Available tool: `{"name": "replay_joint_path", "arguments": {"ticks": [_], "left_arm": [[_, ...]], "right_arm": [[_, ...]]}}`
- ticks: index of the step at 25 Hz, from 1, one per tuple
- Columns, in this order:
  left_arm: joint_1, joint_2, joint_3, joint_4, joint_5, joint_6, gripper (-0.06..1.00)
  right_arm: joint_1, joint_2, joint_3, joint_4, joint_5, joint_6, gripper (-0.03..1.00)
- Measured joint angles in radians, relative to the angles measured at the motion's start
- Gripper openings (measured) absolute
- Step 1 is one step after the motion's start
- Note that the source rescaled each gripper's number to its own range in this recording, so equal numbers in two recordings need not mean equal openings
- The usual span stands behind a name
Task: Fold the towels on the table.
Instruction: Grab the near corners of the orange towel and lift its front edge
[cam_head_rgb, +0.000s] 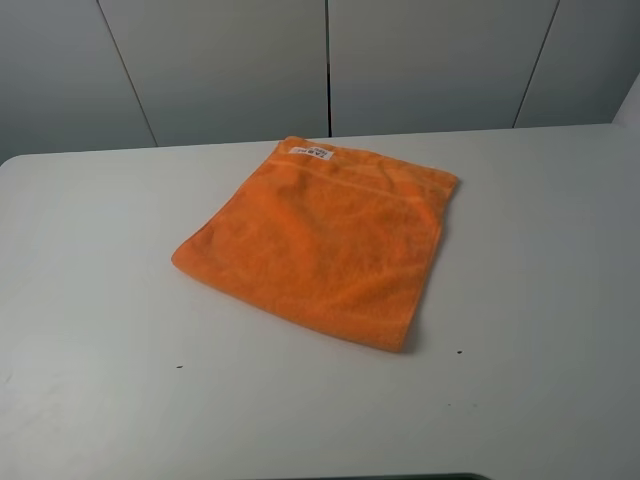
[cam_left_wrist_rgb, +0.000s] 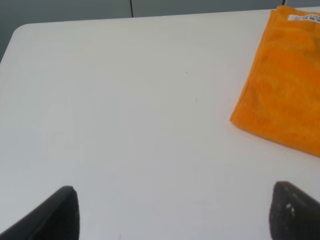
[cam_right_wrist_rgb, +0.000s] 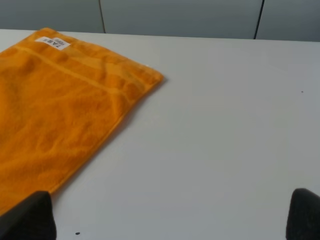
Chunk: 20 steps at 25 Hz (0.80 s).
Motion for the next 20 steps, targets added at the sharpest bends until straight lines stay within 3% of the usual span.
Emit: {"name": "replay_joint_path", "arguments": {"ticks": [7, 13, 20], "left_arm": [[0.000, 0.012, 0.000, -0.002, -0.001, 0.031, 0.99], [-0.009, 0.197, -0.048, -0.007, -0.133, 0.243, 0.99], [-0.037, 0.616, -0.150, -0.007, -0.194, 0.481, 0.99]], "right_arm": [[0.000, 0.000, 0.000, 0.055, 0.000, 0.020, 1.00], [0.000, 0.000, 0.000, 0.117, -0.026, 0.002, 1.00], [0.000, 0.268, -0.029, 0.178, -0.062, -0.220, 1.00]]}}
